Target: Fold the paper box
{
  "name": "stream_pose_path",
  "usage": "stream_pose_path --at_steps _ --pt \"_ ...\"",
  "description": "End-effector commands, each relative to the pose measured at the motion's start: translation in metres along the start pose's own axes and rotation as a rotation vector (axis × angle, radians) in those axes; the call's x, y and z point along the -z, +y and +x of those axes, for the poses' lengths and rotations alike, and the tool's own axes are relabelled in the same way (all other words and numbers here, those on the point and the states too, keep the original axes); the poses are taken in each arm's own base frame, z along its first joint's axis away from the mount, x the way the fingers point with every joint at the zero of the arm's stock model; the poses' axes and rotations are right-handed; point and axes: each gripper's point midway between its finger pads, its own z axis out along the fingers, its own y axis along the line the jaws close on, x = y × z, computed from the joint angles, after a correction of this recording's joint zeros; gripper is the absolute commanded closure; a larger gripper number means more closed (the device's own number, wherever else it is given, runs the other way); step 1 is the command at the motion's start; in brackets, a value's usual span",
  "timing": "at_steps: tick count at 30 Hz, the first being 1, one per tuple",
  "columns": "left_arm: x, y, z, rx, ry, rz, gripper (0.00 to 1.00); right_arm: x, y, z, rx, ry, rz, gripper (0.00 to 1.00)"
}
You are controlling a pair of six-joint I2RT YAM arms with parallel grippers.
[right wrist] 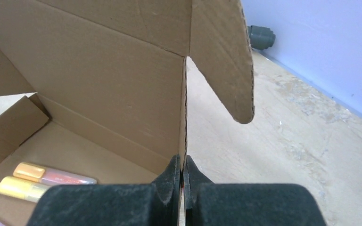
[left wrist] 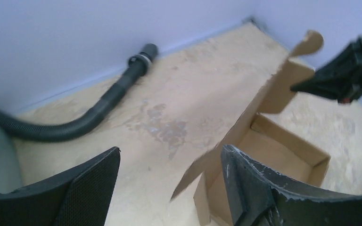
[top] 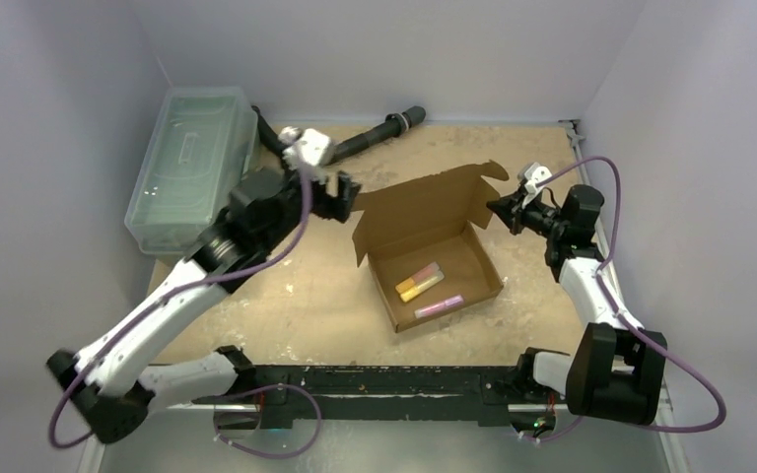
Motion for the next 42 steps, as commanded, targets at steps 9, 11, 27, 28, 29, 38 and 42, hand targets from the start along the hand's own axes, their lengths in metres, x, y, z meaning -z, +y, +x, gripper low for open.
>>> stream_pose_path --at_steps 9,11,27,28,29,38,42 --pt "0.075 0.056 0.118 0.478 -0.058 -0.384 0.83 0.0 -0.013 -0.009 0.021 -0.033 0.055 1.0" --pt "0.049 0.033 0.131 0.502 -0.028 -0.268 0.86 0.0 -0.012 -0.007 0.019 -0.031 0.048 1.0" --pt "-0.026 -0.059 0.181 0.566 0.038 0.207 0.83 -0.002 -0.001 -0.004 0.01 -0.033 -0.016 1.0" --pt "-0.029 -0.06 0.183 0.566 0.044 0.208 0.83 -0.002 0.0 -0.004 0.009 -0.034 -0.024 1.0" --pt "-0.032 -0.061 0.183 0.565 0.046 0.212 0.83 -0.002 0.003 -0.004 0.007 -0.035 -0.037 1.0" --pt "-0.033 -0.063 0.194 0.576 0.071 0.217 0.84 0.0 0.017 -0.004 -0.037 -0.036 -0.096 1.0" --pt "-0.024 -0.057 0.203 0.575 0.08 0.189 0.83 0.0 0.013 0.004 -0.062 -0.009 -0.066 1.0"
